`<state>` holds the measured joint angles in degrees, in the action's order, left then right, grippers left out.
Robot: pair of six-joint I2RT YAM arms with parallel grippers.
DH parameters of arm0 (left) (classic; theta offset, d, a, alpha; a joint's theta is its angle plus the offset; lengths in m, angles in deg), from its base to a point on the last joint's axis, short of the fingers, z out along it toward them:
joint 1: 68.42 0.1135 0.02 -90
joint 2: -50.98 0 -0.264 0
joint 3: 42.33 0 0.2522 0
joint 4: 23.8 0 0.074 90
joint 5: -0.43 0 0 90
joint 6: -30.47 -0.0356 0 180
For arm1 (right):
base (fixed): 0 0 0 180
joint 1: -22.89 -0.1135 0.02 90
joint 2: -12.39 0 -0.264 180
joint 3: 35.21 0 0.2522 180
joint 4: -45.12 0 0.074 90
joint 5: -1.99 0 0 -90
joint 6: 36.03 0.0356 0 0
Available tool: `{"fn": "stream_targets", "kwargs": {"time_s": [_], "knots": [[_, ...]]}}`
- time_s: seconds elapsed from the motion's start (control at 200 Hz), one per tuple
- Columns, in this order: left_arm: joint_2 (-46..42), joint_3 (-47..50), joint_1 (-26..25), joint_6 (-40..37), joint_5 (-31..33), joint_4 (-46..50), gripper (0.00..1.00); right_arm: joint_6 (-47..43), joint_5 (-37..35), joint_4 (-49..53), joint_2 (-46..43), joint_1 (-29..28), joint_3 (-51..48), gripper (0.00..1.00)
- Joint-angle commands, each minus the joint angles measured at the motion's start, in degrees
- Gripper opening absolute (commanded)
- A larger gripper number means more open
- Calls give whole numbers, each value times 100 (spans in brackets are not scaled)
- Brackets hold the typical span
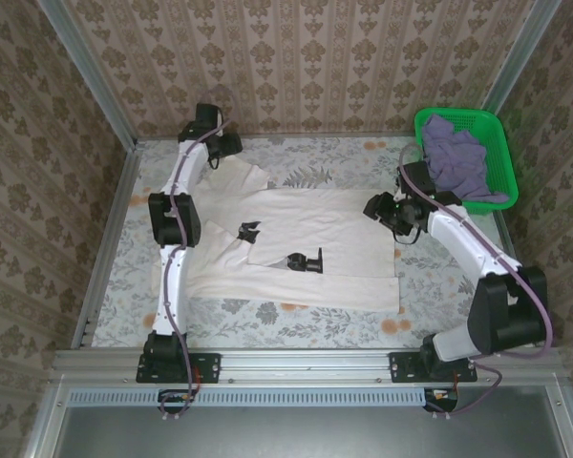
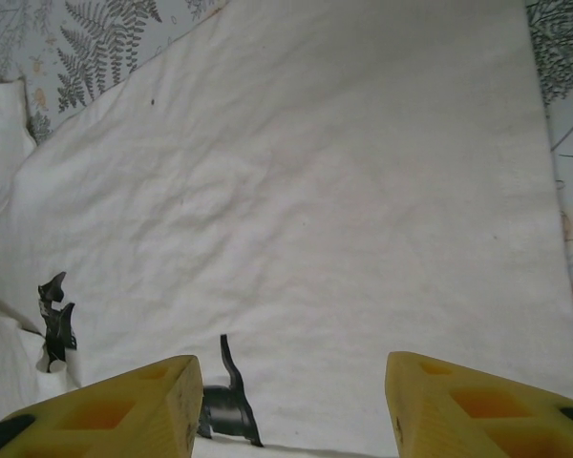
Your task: Fold and stack the t-shirts
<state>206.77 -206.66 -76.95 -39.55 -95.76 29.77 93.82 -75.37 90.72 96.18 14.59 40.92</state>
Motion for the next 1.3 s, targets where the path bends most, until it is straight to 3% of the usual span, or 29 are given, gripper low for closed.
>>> {"fn": "stream_targets", "kwargs": {"time_s": [0.0, 0.405, 0.665, 1.095, 1.295], "knots": [[263, -288, 143, -93, -304, -267, 66, 259, 264, 7, 417, -64, 401, 54], [696, -369, 181, 196, -833, -597, 64, 204, 433, 260, 1386, -154, 1341, 53], [681, -339, 111, 118, -822, -397, 58, 150, 495, 363, 1750, -129, 1688, 53], [524, -158, 19, -127, -651, -75, 37, 172, 559, 332, 1768, 45, 1735, 52], [473, -158, 23, -102, -629, -162, 17, 178, 327, 516, 1851, 99, 1840, 51]]}}
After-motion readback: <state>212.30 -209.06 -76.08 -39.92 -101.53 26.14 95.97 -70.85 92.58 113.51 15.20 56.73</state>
